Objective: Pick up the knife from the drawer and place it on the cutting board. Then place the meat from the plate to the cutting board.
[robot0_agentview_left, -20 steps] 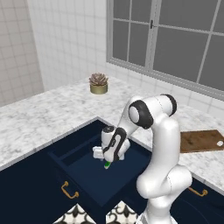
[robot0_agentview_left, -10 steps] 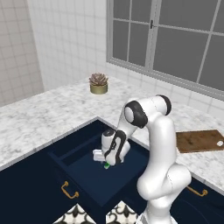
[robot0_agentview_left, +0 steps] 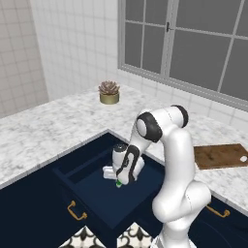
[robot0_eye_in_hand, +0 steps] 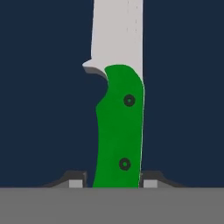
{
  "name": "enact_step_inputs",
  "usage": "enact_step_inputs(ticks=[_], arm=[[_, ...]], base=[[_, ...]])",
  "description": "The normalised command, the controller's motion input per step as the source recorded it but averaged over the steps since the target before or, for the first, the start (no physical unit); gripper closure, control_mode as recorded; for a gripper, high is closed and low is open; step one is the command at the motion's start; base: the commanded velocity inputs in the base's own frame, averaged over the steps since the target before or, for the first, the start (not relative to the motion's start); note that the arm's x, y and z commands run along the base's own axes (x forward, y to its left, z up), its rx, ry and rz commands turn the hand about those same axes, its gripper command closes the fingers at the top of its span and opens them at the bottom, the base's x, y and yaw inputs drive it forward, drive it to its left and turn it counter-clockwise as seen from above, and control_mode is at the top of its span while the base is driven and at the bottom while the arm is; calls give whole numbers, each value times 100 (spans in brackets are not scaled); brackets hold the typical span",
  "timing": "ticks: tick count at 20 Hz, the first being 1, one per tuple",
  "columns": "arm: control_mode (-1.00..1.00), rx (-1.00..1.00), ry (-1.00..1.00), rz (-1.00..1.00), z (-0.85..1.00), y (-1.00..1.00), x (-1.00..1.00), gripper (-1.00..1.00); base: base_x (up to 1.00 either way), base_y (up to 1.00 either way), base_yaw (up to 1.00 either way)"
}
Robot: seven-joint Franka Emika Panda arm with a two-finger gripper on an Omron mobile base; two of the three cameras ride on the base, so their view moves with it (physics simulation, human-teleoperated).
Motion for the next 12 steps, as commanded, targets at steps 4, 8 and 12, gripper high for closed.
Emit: enact_step_inputs(ticks=[4, 8, 12], arm=[[-100, 11, 3, -4, 31, 0, 2, 100], [-100, 6, 5, -1, 39, 0, 2, 100], [-100, 0, 9, 0, 31, 1, 7, 100]], base=[[0, 0, 0], [0, 0, 0], [0, 0, 0]])
